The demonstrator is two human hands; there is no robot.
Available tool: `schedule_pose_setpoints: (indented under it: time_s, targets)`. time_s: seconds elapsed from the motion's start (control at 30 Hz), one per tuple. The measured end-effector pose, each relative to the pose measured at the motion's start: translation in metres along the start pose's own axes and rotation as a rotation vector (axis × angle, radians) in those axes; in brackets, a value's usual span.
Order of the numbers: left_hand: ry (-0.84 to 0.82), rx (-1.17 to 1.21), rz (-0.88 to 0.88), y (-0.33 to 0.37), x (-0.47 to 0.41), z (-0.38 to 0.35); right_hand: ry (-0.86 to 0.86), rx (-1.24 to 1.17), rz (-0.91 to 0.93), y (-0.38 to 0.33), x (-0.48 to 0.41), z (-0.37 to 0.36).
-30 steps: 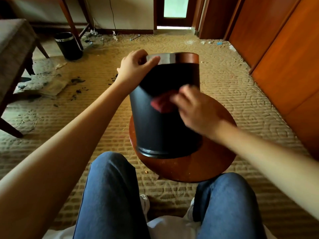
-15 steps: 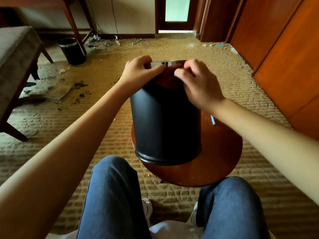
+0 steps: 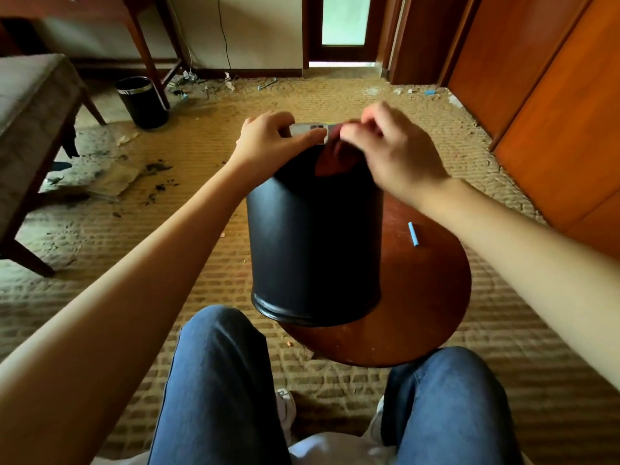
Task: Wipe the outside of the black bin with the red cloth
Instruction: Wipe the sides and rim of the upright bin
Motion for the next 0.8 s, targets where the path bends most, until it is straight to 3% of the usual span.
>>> schedule_pose_setpoints:
  time_s: [0.1, 0.27, 0.33, 0.4, 0.47, 0.53, 0.67, 0.8]
  targets:
    - [-0.011, 0.052, 0.042, -0.011, -0.001, 0.005, 0.026, -0.034, 0.028, -0.017, 0.015, -0.011]
    - [0.005, 0.135, 0.081, -0.021, 0.003, 0.009, -0.203, -0.121, 0.346, -0.085, 0.162, -0.048]
    - [0.019, 0.113, 0.056, -0.016, 0.004, 0.009, -0.239, -0.096, 0.445, -0.082, 0.163, -0.045]
    - [0.018, 0.076, 0.022, -0.009, 0.003, 0.006, -0.186, -0.038, 0.357, -0.059, 0.115, -0.033]
    - [0.0, 0.053, 0.001, -0.004, 0.004, 0.0, -0.093, -0.017, 0.085, -0.019, 0.048, -0.013]
    - [-0.003, 0.029, -0.012, 0.001, 0.004, -0.001, -0.015, 0.028, -0.065, -0.001, 0.0, 0.002]
    - [0.019, 0.025, 0.03, -0.012, 0.001, 0.005, 0.025, 0.045, 0.067, -0.035, 0.022, -0.012]
    - [0.018, -0.028, 0.088, -0.018, -0.004, 0.011, -0.181, -0.074, 0.238, -0.085, 0.144, -0.045]
Point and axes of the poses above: each hand's wrist, its own x-axis away from the middle knuckle, its own z-axis out of the back of the hand, y = z × x, the point moved 10 cm from there along -x, towards the middle knuckle, and after that the axes turned 1 degree about x, right-handed, at the moved point
